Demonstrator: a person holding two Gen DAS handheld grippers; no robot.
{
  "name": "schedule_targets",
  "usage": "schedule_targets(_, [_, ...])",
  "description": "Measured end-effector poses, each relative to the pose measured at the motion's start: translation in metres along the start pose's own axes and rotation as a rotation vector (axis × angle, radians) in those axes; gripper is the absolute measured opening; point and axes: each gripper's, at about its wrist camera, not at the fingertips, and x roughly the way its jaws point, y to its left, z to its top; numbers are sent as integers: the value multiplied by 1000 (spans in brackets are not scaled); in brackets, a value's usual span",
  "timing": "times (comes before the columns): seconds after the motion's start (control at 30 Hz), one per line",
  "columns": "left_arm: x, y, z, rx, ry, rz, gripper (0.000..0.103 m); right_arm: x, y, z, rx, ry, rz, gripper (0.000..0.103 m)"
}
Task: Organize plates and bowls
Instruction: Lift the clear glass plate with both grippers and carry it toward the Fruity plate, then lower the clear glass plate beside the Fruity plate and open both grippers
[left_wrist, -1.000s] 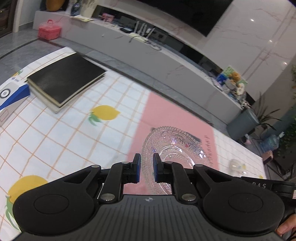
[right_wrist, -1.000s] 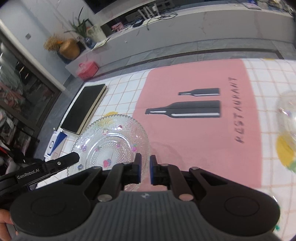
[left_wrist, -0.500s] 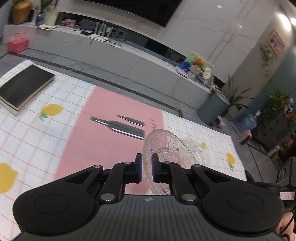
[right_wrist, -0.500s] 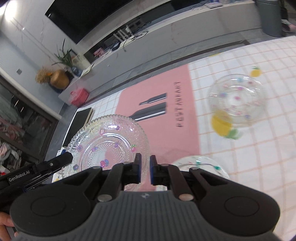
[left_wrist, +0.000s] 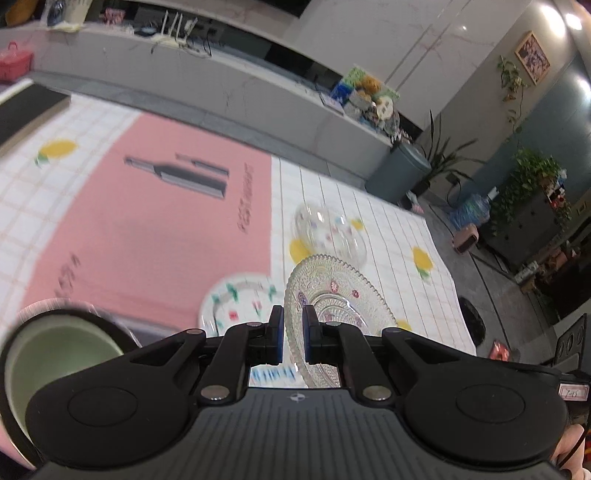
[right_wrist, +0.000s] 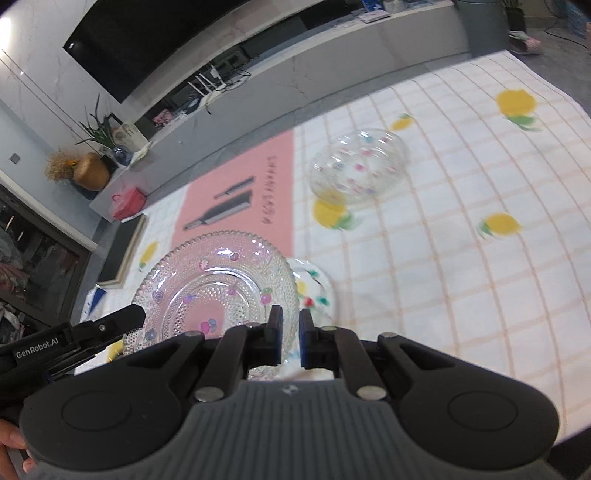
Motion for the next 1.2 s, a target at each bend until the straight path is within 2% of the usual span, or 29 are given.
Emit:
schedule_targets(0.3, [26, -2, -44, -23, 96, -25, 10, -9, -38, -39, 38, 38, -65, 6])
schedule_targets(0.63, [60, -11, -85, -16, 205, -19, 10, -3, -71, -52, 36, 70, -141, 5])
schedule_targets(0.87, [80, -15, -94, -14, 255, 12, 11, 9, -87, -54, 37, 88, -171, 5])
schedule_targets(1.2, [95, -21, -90, -1, 257, 69, 11, 26, -86, -43, 20, 77, -208, 6])
